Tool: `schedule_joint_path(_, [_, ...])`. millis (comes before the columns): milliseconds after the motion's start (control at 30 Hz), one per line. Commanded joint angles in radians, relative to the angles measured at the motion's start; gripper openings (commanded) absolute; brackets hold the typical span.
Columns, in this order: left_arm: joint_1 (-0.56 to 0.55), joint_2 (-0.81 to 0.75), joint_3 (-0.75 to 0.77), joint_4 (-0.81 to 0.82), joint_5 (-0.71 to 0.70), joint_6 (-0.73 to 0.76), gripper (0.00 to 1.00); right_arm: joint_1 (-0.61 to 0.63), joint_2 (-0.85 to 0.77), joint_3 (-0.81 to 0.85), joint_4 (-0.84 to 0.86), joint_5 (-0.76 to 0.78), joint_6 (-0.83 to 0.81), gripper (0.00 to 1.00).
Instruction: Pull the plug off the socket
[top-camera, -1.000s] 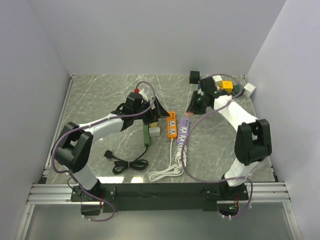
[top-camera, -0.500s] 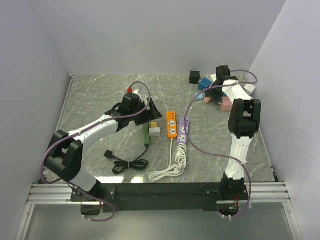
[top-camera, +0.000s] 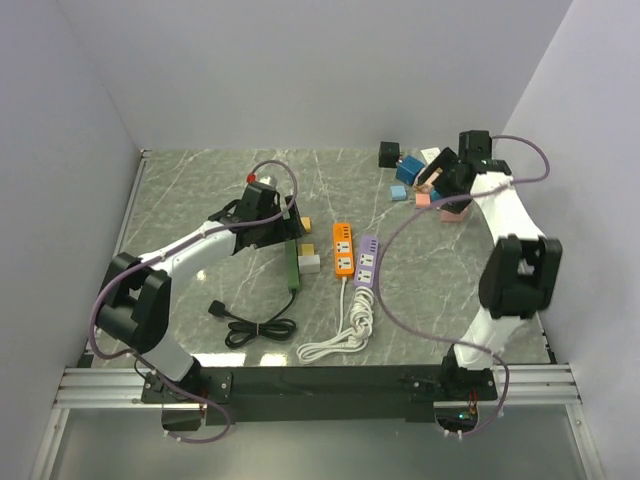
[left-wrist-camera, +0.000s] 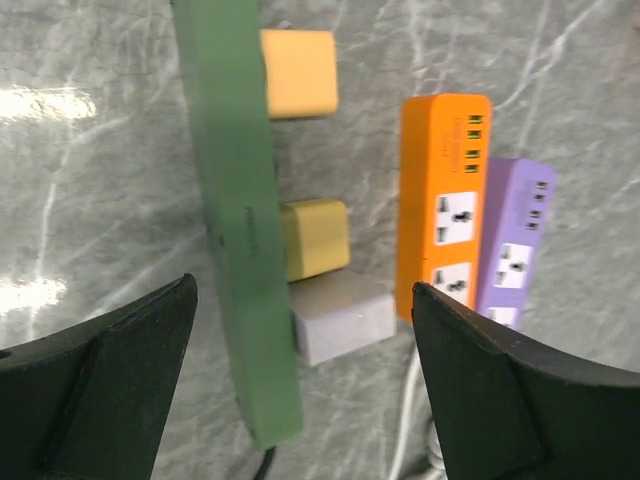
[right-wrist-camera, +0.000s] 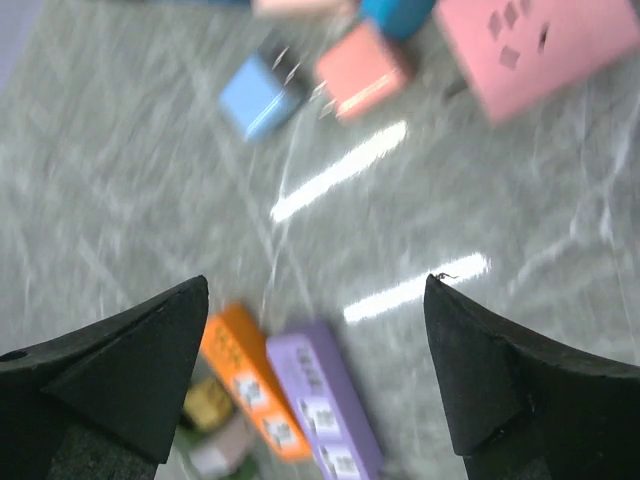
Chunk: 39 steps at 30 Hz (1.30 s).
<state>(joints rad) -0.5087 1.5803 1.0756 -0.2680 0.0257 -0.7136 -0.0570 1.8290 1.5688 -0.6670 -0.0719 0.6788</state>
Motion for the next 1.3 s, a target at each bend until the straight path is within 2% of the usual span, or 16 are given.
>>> schedule_joint_path(0, [-0.001, 0.024, 0.049, -0.026, -0.023, 0.077, 0.94, 0.046, -0.184, -0.128, 0.023, -0.078, -0.093, 0.95])
schedule_joint_path(133, [-0.001, 0.096, 0.060, -0.030, -0.061, 0.111, 0.93, 0.135, -0.292, -0.274, 0.053, -0.117, -0.140, 0.95])
schedule_joint_path(267, [-0.001, 0.154, 0.083, -0.005, -0.076, 0.117, 0.92, 0.268, -0.310, -0.311, 0.090, -0.091, -0.142, 0.94])
schedule_joint_path(367, [-0.001, 0.205, 0.115, -0.004, -0.095, 0.129, 0.89, 0.305, -0.289, -0.308, 0.118, -0.111, -0.122, 0.94])
schedule_joint_path(400, [-0.002, 0.216, 0.118, 0.003, -0.090, 0.143, 0.86, 0.319, -0.277, -0.305, 0.127, -0.126, -0.124, 0.94])
schedule_joint_path(500, [-0.001, 0.250, 0.126, 0.022, -0.070, 0.169, 0.69, 0.339, -0.249, -0.279, 0.152, -0.172, -0.137, 0.92])
schedule_joint_path(533, [0.001, 0.256, 0.122, 0.030, -0.064, 0.172, 0.58, 0.348, -0.225, -0.264, 0.162, -0.186, -0.140, 0.92])
schedule_joint_path(600, [0.007, 0.268, 0.107, 0.052, -0.040, 0.175, 0.44, 0.355, -0.197, -0.239, 0.181, -0.241, -0.153, 0.91])
schedule_joint_path(633, [0.010, 0.271, 0.096, 0.059, -0.035, 0.174, 0.30, 0.359, -0.165, -0.216, 0.190, -0.265, -0.154, 0.91])
schedule_joint_path(700, [0.024, 0.271, 0.069, 0.079, -0.005, 0.169, 0.18, 0.365, -0.119, -0.193, 0.216, -0.324, -0.150, 0.90])
schedule_joint_path(733, [0.029, 0.267, 0.060, 0.087, 0.005, 0.167, 0.08, 0.373, -0.103, -0.175, 0.240, -0.341, -0.150, 0.89])
schedule_joint_path(800, [0.042, 0.257, 0.024, 0.099, 0.022, 0.170, 0.01, 0.381, -0.074, -0.158, 0.268, -0.383, -0.134, 0.89])
schedule_joint_path(900, [0.068, 0.233, -0.019, 0.128, 0.081, 0.169, 0.00, 0.393, 0.005, -0.135, 0.331, -0.457, -0.098, 0.89])
schedule_joint_path(1033, [0.122, 0.152, -0.110, 0.213, 0.229, 0.126, 0.01, 0.414, 0.075, -0.115, 0.438, -0.528, -0.051, 0.89])
schedule_joint_path(1267, [0.133, 0.064, -0.134, 0.260, 0.355, 0.097, 0.01, 0.464, 0.191, -0.021, 0.467, -0.562, -0.024, 0.89])
